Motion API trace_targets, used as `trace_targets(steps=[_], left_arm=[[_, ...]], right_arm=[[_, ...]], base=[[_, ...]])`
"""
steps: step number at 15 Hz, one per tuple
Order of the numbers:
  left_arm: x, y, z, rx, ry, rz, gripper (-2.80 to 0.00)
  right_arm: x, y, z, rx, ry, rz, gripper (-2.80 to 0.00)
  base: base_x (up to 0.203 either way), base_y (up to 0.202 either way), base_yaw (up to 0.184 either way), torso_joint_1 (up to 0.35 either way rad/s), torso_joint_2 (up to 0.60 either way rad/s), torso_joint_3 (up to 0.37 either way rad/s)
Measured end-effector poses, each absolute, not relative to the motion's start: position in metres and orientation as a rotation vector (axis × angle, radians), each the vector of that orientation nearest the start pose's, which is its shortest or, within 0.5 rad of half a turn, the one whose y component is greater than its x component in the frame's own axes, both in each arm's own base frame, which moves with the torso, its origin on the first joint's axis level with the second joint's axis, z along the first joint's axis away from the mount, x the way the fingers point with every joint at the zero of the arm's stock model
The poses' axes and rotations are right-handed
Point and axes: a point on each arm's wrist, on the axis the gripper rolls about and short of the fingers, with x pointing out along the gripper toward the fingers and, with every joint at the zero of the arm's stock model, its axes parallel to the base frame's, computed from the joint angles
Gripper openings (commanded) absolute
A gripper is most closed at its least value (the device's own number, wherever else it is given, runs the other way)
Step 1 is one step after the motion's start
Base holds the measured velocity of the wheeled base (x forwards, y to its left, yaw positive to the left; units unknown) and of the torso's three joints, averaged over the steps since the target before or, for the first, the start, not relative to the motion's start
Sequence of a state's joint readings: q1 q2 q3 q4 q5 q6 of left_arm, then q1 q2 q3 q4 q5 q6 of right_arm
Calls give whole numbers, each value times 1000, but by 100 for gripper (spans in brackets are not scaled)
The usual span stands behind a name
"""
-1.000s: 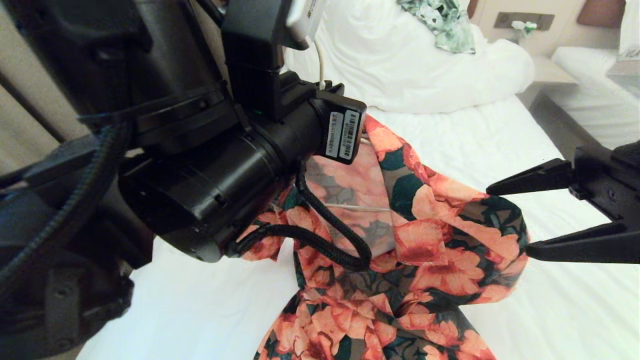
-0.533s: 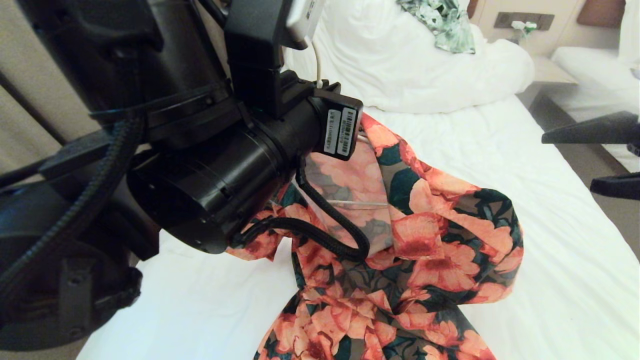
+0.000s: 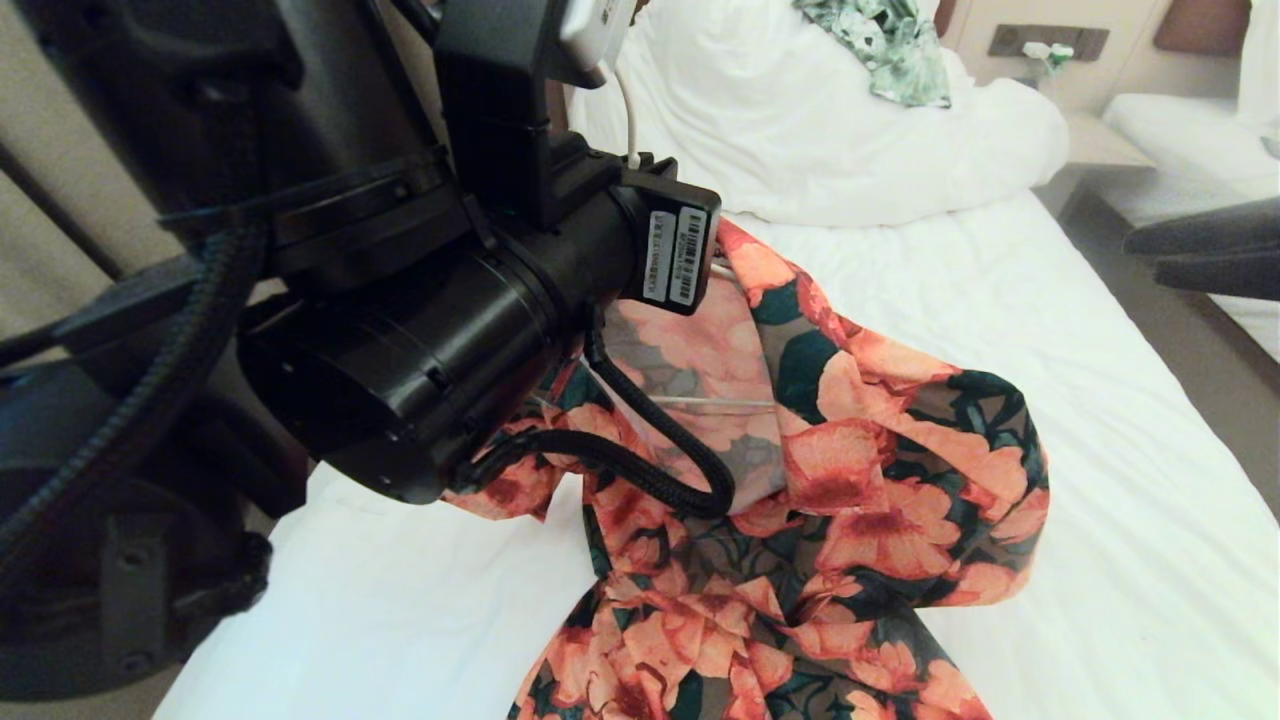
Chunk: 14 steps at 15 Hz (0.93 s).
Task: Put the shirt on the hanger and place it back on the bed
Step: Take the clothes hanger out of the clothes
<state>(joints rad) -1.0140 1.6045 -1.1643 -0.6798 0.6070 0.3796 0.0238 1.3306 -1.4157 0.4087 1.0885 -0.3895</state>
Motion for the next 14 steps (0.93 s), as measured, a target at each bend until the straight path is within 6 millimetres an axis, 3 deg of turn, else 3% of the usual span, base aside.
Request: trace_targets(steps=[5, 14], left_arm=[[167, -244, 318, 196, -243, -368, -280], [166, -244, 332, 174, -264, -363, -280]], right_arm=[[183, 24, 353, -175, 72, 1138, -280], [181, 25, 356, -181, 61, 1140, -280]], base=[[0, 0, 0, 23, -95, -75], [0, 0, 0, 134, -482, -348]])
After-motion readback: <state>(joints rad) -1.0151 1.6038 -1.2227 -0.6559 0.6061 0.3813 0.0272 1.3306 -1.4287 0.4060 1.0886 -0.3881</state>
